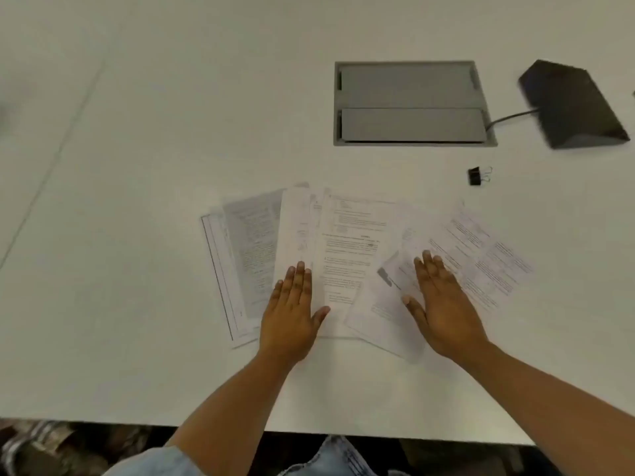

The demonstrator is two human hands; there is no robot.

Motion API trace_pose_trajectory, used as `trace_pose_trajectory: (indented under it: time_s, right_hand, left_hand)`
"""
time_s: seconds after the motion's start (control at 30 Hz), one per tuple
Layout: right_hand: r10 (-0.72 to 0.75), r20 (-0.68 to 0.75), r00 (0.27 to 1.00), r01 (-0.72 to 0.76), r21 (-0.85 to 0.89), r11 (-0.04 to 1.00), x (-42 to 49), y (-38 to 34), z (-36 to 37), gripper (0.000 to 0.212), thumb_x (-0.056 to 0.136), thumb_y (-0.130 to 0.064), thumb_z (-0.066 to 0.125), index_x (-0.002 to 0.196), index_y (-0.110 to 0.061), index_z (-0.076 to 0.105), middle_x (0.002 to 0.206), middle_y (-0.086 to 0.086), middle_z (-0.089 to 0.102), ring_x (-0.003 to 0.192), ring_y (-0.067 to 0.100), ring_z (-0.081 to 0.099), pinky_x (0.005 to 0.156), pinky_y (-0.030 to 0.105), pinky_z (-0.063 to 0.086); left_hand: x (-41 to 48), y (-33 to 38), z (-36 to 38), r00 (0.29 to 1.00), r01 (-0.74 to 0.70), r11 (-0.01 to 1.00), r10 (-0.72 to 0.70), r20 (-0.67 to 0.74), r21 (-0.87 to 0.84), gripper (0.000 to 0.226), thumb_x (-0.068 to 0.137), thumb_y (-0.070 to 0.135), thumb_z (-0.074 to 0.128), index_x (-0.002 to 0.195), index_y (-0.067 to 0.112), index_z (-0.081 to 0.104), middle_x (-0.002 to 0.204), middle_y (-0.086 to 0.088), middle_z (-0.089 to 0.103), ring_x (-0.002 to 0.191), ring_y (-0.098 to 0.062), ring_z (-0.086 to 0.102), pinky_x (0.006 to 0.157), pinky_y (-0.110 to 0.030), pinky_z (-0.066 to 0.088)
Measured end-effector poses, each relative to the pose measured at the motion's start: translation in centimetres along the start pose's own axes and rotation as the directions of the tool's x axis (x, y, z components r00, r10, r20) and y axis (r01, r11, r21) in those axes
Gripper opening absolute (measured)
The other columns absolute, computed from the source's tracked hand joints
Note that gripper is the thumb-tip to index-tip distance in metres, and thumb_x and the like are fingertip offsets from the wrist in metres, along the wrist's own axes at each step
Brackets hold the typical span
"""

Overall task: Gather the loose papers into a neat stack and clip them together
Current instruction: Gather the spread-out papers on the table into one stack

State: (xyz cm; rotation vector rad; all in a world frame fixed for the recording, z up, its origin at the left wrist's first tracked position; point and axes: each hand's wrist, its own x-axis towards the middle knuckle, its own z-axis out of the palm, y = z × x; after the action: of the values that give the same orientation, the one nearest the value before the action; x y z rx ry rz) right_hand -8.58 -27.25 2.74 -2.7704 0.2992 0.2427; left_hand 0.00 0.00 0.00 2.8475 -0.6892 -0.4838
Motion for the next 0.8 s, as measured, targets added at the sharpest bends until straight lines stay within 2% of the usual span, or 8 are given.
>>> trace_pose_trajectory:
  time_s: [0.17,0.27,0.4,0.47,0.53,0.63,0.7,0.8]
  right_hand:
    - [0.029,0.095,0.995,-0.025,-0.048,0.999,-2.1,0.0,2.8,0.079,0.093,-0.062,0.012,0.156,-0.015,0.003,0.164,0.001,-0.005,0.151,0.018,-0.006,0.121,0.034,0.002]
    - [0.049,0.129,0.990,-0.042,-0.051,0.998,-2.9,0.2,3.7,0.079,0.092,-0.063,0.010,0.156,-0.017,0.001,0.164,0.000,-0.006,0.151,0.016,-0.007,0.123,0.036,0.004]
    - [0.063,0.161,0.985,-0.057,-0.041,0.998,-3.3,0.5,4.3,0.079,0.091,-0.064,0.007,0.155,-0.019,-0.003,0.164,-0.002,-0.008,0.151,0.015,-0.009,0.122,0.033,0.001]
    - [0.069,0.163,0.984,-0.063,-0.040,0.997,-3.3,0.8,4.1,0.079,0.090,-0.065,0.005,0.155,-0.020,-0.003,0.164,-0.002,-0.008,0.151,0.015,-0.009,0.122,0.033,0.000]
    - [0.072,0.171,0.983,-0.067,-0.033,0.997,-3.3,1.0,3.7,0.083,0.087,-0.070,0.000,0.155,-0.021,-0.001,0.164,-0.003,-0.008,0.151,0.015,-0.008,0.122,0.033,0.001]
    - [0.085,0.183,0.979,-0.085,-0.008,0.996,-3.6,1.4,3.4,0.090,0.082,-0.075,-0.010,0.155,-0.023,0.000,0.163,-0.005,-0.008,0.151,0.013,-0.007,0.122,0.033,0.002]
    - [0.090,0.198,0.976,-0.093,0.007,0.996,-4.2,1.5,3.2,0.090,0.081,-0.076,-0.012,0.154,-0.025,-0.001,0.163,-0.006,-0.009,0.151,0.013,-0.007,0.123,0.033,0.003]
    - [0.079,0.222,0.972,-0.084,0.015,0.996,-5.4,1.4,3.2,0.089,0.081,-0.075,-0.010,0.154,-0.025,0.000,0.162,-0.007,-0.009,0.151,0.012,-0.006,0.124,0.035,0.006]
  left_hand:
    - [-0.5,-0.6,1.2,0.999,0.015,1.000,-0.016,0.042,0.026,0.077,0.098,0.060,0.013,0.153,0.015,-0.017,0.164,-0.001,-0.018,0.150,-0.018,-0.018,0.120,-0.032,-0.011]
    - [-0.6,-0.6,1.3,0.998,0.008,0.999,-0.011,0.065,0.040,0.078,0.097,0.060,0.014,0.153,0.014,-0.017,0.164,-0.002,-0.017,0.150,-0.017,-0.018,0.120,-0.033,-0.010]
    - [-0.6,-0.1,0.7,0.998,0.031,0.999,-0.031,0.053,0.017,0.078,0.100,0.058,0.021,0.154,0.017,-0.015,0.163,-0.002,-0.019,0.148,-0.018,-0.021,0.119,-0.034,-0.012]
    - [-0.5,0.9,0.0,0.999,0.020,1.000,-0.020,0.031,-0.011,0.070,0.102,0.051,0.030,0.157,0.023,-0.002,0.164,-0.001,-0.016,0.149,-0.019,-0.019,0.123,-0.037,-0.002]
    - [-0.3,2.6,-0.9,0.999,0.030,0.996,-0.029,0.020,-0.086,0.057,0.103,0.043,0.037,0.155,0.028,0.021,0.166,0.000,-0.004,0.152,-0.017,-0.007,0.124,-0.038,0.017]
    - [0.3,5.7,-2.1,0.993,0.111,0.956,-0.116,-0.001,-0.271,0.048,0.101,0.042,0.044,0.145,0.025,0.046,0.162,0.002,0.030,0.148,-0.018,0.029,0.115,-0.037,0.033]
    - [1.0,7.4,-2.4,0.981,0.184,0.880,-0.188,0.035,-0.438,0.049,0.098,0.042,0.050,0.142,0.021,0.050,0.152,0.003,0.047,0.137,-0.018,0.046,0.109,-0.035,0.040]
    - [2.4,9.7,-2.8,0.947,0.316,0.713,-0.282,0.156,-0.626,0.055,0.095,0.040,0.058,0.144,0.016,0.047,0.144,-0.002,0.054,0.130,-0.021,0.053,0.105,-0.035,0.044]
